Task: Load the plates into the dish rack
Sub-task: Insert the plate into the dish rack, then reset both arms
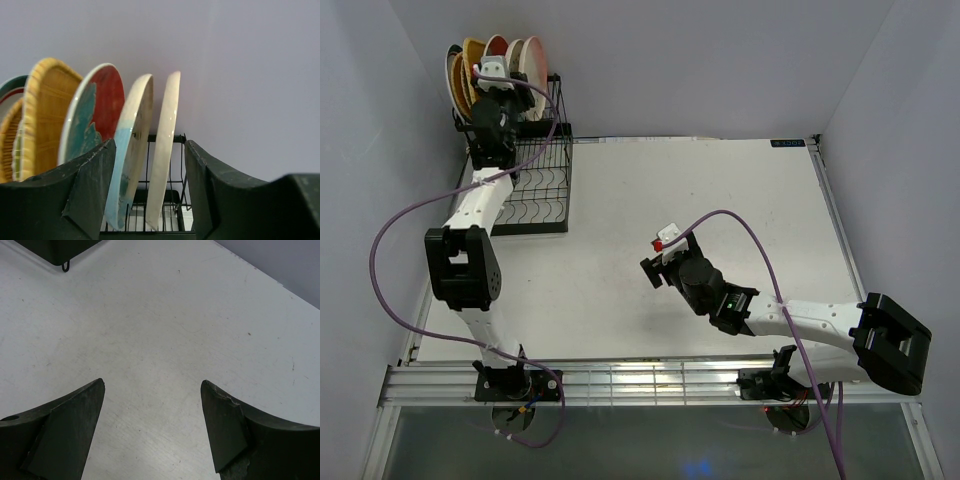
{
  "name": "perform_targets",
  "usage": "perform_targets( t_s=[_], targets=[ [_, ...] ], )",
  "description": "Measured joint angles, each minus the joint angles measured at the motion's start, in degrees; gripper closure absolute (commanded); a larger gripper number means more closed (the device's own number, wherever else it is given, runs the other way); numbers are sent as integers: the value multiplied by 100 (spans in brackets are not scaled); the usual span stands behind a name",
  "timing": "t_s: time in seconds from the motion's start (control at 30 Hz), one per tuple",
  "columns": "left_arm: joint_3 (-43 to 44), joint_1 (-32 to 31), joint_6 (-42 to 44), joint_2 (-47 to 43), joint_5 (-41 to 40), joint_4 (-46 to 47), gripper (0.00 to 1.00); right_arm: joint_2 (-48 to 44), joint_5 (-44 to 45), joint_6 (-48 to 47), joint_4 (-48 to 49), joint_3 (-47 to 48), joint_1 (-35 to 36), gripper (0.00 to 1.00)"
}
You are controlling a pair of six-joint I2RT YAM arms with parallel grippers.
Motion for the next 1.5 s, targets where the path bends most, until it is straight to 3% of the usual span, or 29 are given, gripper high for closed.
perform_targets(
  t_s=[0.4,0.6,0.73,0.83,1.03,1.23,1.3,1.4,1.5],
  targets=[
    [-1602,33,-516,-2020,-129,-26,15,-7,-11,26,-35,0,-7,14],
    [-2763,33,-855,-2988,105,24,11,-44,-17,52,-42,0,-22,2],
    [-3515,33,-1082,-3268,332,66,7,-48,-24,63,-39,0,-26,10],
    [-3978,33,-1198,-3303,396,26,2,-48,-46,83,-33,-2,-26,10],
    [-4767,33,-1392,-3414,310,-39,2,-48,-111,107,48,0,-26,10],
    [-4771,33,-1231,-3615,179,13,2,-48,-127,153,94,0,-26,10],
    [-4540,35,-1134,-3578,184,-48,7,-44,-127,155,96,2,-26,10],
    [-3768,61,-1001,-3272,293,-181,19,-35,-127,168,96,7,-26,10],
    [-2712,186,-879,-2708,452,-433,23,-35,-131,179,101,7,-26,10]
  ],
)
